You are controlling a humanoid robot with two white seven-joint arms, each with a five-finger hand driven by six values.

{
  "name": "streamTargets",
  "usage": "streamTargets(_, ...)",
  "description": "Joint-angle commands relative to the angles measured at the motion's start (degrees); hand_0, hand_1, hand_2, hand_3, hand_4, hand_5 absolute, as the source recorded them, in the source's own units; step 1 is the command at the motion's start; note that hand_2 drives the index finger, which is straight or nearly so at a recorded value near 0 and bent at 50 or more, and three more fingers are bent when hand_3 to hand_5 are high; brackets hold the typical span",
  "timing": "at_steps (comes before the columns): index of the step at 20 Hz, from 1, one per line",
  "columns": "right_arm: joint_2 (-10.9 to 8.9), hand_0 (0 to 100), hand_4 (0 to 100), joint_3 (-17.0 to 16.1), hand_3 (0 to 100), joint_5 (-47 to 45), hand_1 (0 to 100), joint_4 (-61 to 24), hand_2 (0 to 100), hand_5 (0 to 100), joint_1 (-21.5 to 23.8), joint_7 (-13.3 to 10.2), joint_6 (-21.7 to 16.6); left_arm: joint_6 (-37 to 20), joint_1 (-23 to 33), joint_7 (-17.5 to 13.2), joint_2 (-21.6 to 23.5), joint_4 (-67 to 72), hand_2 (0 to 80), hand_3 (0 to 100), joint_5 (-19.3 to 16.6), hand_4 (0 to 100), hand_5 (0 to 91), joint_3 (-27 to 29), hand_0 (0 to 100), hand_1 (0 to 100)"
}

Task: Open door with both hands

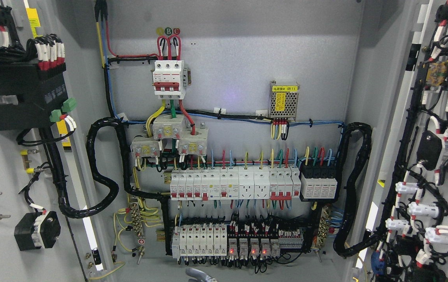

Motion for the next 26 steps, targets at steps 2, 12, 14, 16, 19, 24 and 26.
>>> streamTargets(2, -4.87, 0, 0, -13.9, 0, 0.4, 50, -11.5, 4, 0, 10.2, -1.1, -6.2, 7.0, 6.2, -0.4, 6.7, -45.3, 0.0, 0, -1.1, 0, 0.0, 7.3, 12, 56)
streamTargets(12, -3.73, 0, 0, -15.1, 0, 0.4, 50, -13.4, 4, 0, 18.8, -4.3, -17.9, 6.8, 4.0, -8.2, 6.0, -48.6, 0.0, 0, 1.9, 0, 0.0, 19.6, 12, 56)
streamTargets(14, -3.73, 0, 0, -15.1, 0, 0.4, 50, -13.5, 4, 0, 19.8, -4.4, -20.3, 6.8, 3.7, -13.1, 5.9, -49.9, 0.0, 0, 3.2, 0, 0.0, 21.0, 12, 56)
streamTargets(16, -3.82, 0, 0, -15.1, 0, 0.4, 50, -14.3, 4, 0, 20.6, -4.4, -22.8, 6.8, 3.6, -14.5, 4.8, -50.3, 0.0, 0, 3.2, 0, 0.0, 23.6, 12, 56)
streamTargets(19, -3.73, 0, 0, -15.1, 0, 0.4, 50, -14.5, 4, 0, 21.3, -4.3, -25.7, 5.7, 0.9, -14.5, 3.0, -50.3, 0.0, 0, 3.6, 0, 0.0, 29.3, 12, 56)
streamTargets(24, -4.26, 0, 0, -15.4, 0, 2.7, 50, -14.5, 4, 0, 21.7, -4.3, -27.6, 4.5, -0.6, -14.4, 1.6, -50.2, 0.0, 0, 5.8, 0, 0.0, 32.5, 12, 56)
streamTargets(26, -4.43, 0, 0, -16.3, 0, 3.2, 50, -14.6, 4, 0, 21.7, -4.3, -28.1, 4.4, -0.5, -14.4, 1.4, -50.2, 0.0, 0, 5.9, 0, 0.0, 33.0, 12, 56)
